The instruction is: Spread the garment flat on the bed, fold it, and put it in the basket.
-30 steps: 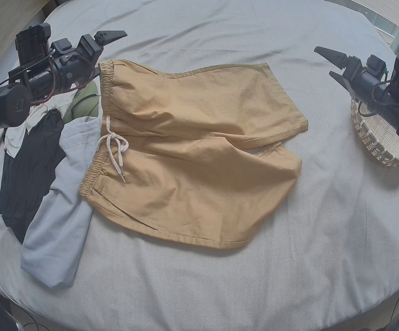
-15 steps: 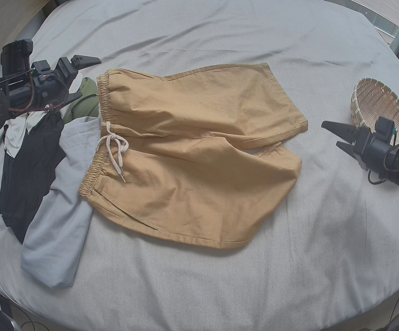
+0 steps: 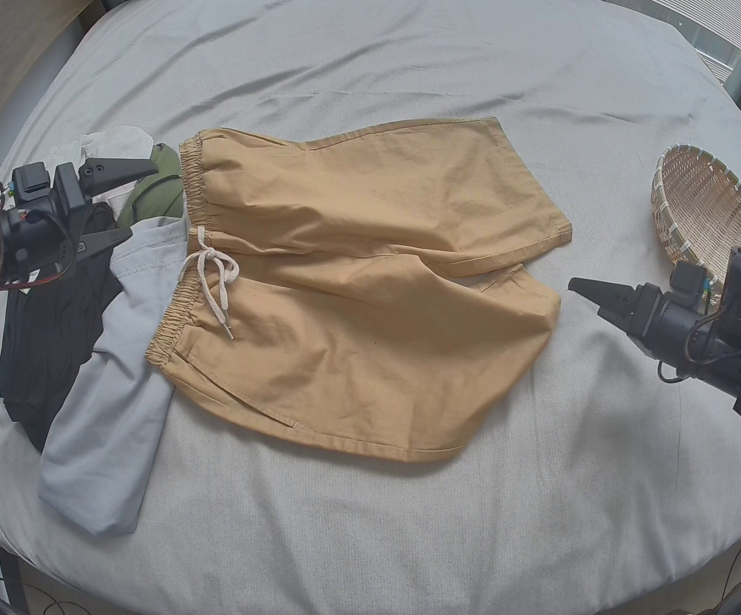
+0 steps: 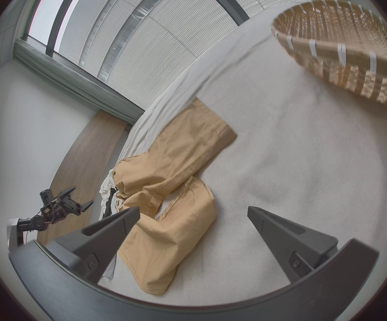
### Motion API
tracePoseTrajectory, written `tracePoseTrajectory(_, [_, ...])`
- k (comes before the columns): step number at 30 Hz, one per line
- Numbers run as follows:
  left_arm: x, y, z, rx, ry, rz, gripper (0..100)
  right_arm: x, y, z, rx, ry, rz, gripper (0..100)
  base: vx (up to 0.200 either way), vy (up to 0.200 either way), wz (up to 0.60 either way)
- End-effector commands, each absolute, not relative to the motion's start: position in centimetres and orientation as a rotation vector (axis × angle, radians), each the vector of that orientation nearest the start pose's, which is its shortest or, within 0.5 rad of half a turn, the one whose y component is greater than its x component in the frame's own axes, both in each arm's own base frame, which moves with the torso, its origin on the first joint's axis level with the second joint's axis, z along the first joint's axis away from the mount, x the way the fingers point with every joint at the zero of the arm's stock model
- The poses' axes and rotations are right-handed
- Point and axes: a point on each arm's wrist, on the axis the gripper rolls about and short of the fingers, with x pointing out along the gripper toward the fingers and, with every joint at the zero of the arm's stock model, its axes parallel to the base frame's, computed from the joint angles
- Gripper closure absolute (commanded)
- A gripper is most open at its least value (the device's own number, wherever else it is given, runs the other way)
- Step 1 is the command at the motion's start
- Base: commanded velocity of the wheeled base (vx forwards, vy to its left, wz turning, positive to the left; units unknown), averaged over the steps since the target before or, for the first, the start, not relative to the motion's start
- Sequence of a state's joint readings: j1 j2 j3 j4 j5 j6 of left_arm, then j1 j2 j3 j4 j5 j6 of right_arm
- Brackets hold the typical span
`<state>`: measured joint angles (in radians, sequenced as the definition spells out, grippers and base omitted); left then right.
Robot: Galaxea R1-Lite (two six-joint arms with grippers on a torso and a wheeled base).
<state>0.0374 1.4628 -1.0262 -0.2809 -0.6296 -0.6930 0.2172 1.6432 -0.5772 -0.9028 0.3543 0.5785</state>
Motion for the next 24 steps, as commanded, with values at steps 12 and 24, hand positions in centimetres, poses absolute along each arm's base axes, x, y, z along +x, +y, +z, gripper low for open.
tracePoseTrajectory(12, [19.5,-0.5,28.7,-0.692,0.272,-0.586,0,30.0,9.4,15.0,0.674,0.383,0.49,0,0.0,0.0,0.0])
tracePoseTrajectory(24, [19.6,-0.5,27.3,-0.7,0.296,-0.573,0,28.9,9.3,15.7,0.668,0.311,0.524,100,0.0,0.0,0.0])
